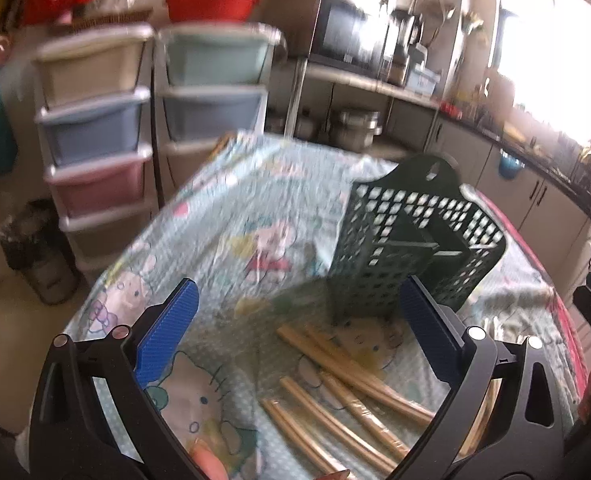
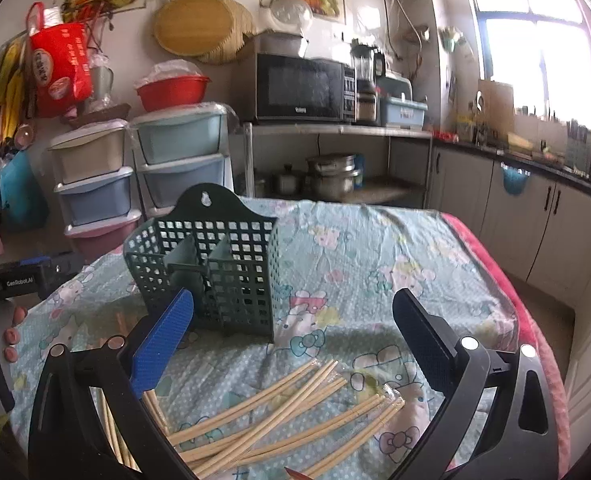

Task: Organize utensils
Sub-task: 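Lower the left tool and grasp a wrapped chopstick while the right tool grasps another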

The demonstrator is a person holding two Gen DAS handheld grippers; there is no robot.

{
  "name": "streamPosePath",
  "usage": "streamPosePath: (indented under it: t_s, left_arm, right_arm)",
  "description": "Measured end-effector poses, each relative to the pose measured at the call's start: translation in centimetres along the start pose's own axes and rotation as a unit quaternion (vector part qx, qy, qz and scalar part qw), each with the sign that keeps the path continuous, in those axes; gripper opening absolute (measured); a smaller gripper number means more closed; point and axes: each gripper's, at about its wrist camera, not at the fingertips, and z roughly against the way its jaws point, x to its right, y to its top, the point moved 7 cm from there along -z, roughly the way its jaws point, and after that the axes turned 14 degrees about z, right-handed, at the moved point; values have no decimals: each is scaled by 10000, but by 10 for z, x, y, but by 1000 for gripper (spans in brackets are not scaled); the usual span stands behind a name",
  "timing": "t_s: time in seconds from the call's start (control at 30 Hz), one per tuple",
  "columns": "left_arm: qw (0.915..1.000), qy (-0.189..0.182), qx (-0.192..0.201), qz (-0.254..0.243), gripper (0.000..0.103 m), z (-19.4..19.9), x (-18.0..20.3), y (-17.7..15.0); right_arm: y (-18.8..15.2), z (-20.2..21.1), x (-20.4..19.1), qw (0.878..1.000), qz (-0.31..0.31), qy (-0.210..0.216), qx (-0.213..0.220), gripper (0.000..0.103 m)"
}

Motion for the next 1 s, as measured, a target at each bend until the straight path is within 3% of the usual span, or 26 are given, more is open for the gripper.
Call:
streamPosePath:
  t_s: [0.3,0.37,0.43,0.6,0.8,1.0]
  left_arm:
    - [9934,-595,-881,428,91,-35,-21,-16]
    - [9904,-683,-1096,495,74,-41,-21,-24]
    - [9872,-695,-1319,572,64,-48,-22,-34]
    - [9783,-750,-1747,817,57,-62,-24,-50]
    - [9743,-644,-1914,996,53,-79,-28,-50]
    - [9705,-630,-1927,1302,39,-95,-36,-45]
  right_arm:
    - [-17,-32,12,9980,-188,184,-576,97]
    - [-22,-37,14,9969,-290,273,-672,97]
    - [-28,-43,17,9955,-371,331,-802,95]
    - [-41,-54,20,9916,-430,454,-1129,82]
    - [-56,-68,24,9839,-632,763,-1484,63]
    - [-67,-76,28,9765,-815,1046,-1698,47]
